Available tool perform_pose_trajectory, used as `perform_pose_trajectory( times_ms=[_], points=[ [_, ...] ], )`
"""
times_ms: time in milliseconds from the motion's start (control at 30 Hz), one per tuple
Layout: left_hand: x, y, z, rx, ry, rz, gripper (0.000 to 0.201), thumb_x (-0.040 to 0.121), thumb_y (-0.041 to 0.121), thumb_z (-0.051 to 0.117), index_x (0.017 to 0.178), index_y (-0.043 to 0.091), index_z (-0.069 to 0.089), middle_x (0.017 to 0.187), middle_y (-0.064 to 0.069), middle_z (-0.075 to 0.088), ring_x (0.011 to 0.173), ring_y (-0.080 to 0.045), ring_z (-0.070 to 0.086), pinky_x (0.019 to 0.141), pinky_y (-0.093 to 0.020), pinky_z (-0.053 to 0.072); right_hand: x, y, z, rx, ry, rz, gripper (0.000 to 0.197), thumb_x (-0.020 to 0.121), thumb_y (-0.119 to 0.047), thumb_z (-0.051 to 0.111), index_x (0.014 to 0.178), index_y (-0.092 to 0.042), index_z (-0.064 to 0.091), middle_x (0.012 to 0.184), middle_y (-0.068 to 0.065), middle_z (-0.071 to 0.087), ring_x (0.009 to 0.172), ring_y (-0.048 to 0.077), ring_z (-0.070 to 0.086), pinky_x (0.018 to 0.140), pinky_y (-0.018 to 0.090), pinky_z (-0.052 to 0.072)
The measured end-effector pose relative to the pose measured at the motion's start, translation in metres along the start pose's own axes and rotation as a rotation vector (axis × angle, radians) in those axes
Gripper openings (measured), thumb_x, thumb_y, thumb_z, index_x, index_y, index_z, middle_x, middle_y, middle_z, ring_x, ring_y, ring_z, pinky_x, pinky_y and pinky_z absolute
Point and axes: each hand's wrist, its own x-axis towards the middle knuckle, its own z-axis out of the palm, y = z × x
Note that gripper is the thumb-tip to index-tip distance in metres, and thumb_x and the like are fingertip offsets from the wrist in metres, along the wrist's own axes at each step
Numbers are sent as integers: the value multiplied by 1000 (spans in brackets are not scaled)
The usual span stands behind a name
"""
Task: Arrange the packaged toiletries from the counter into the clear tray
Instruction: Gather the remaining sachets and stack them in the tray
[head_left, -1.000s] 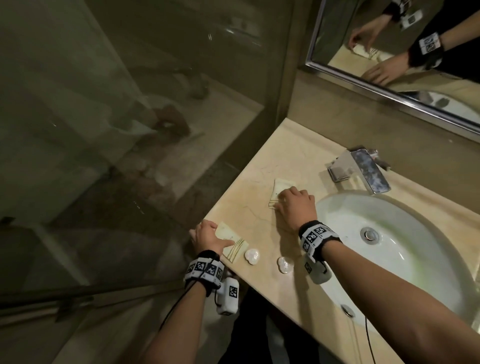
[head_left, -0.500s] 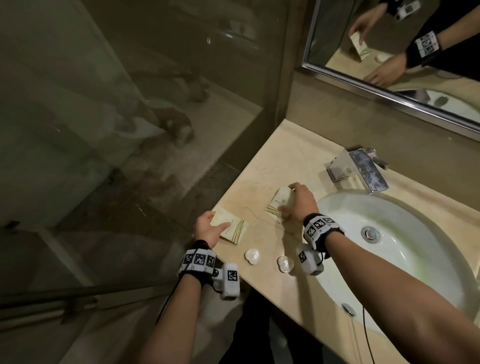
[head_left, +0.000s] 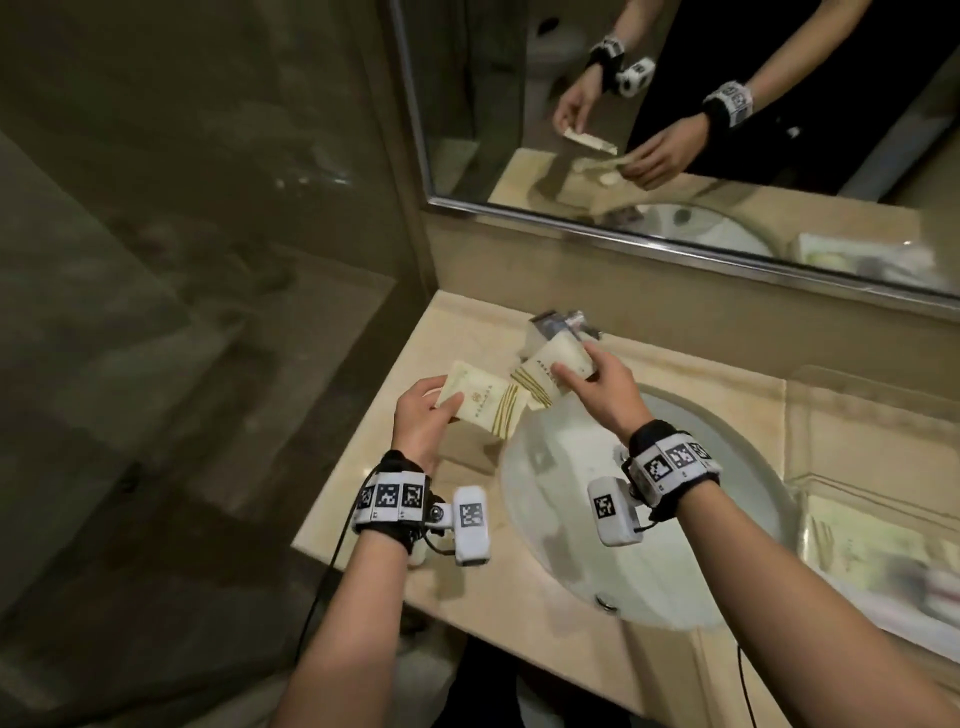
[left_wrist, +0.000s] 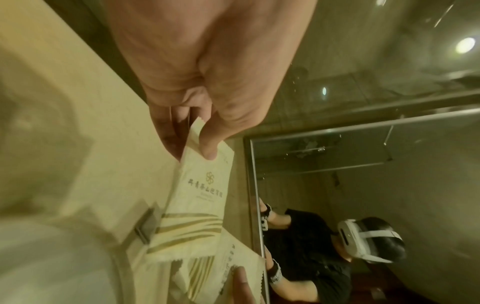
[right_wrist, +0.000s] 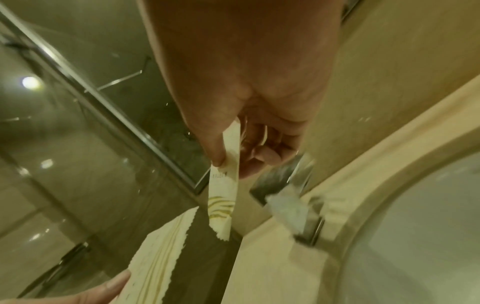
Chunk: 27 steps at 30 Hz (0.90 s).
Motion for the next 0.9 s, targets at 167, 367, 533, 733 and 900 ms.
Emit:
perform_pose_trajectory(
  times_ms=[167, 367, 533, 733, 900],
  points=[
    [-20, 18, 80, 52, -150, 59, 32, 88, 1, 61, 120, 4, 56, 113, -16, 67, 102, -26, 67, 83, -32, 56, -28, 28, -90, 48, 123, 64, 31, 95, -30, 58, 119, -11, 61, 106, 8, 69, 92, 20, 63, 77, 33, 50],
    [-55, 10, 177, 103, -311, 88, 32, 89, 4, 61, 120, 6, 53, 105, -8, 67, 95, -21, 67, 81, -33, 57, -83, 83, -190, 153, 287, 201, 31, 94, -27, 61, 120, -9, 58, 107, 6, 68, 88, 18, 65, 69, 26, 51],
    [-83, -17, 243, 150, -372, 53, 34, 86, 0, 63, 117, 7, 51, 102, -9, 66, 87, -19, 68, 78, -35, 58, -133, 133, -253, 241, 422, 402, 25, 87, -18, 66, 108, -13, 54, 111, 12, 68, 93, 24, 68, 83, 42, 58],
    [-107, -54, 295, 228, -416, 8, 33, 83, 0, 64, 112, 9, 49, 114, -20, 65, 97, -29, 65, 73, -33, 54, -178, 173, -291, 188, 562, 464, 37, 86, -22, 67, 121, -14, 59, 106, 2, 64, 102, 22, 62, 86, 31, 49],
    [-114, -77, 314, 242, -421, -13, 34, 83, 0, 64, 113, 5, 50, 116, -21, 62, 100, -31, 64, 86, -41, 55, -186, 201, -299, 150, 523, 481, 59, 82, -44, 68, 129, -11, 59, 126, 6, 65, 116, 25, 60, 101, 44, 49]
  ],
)
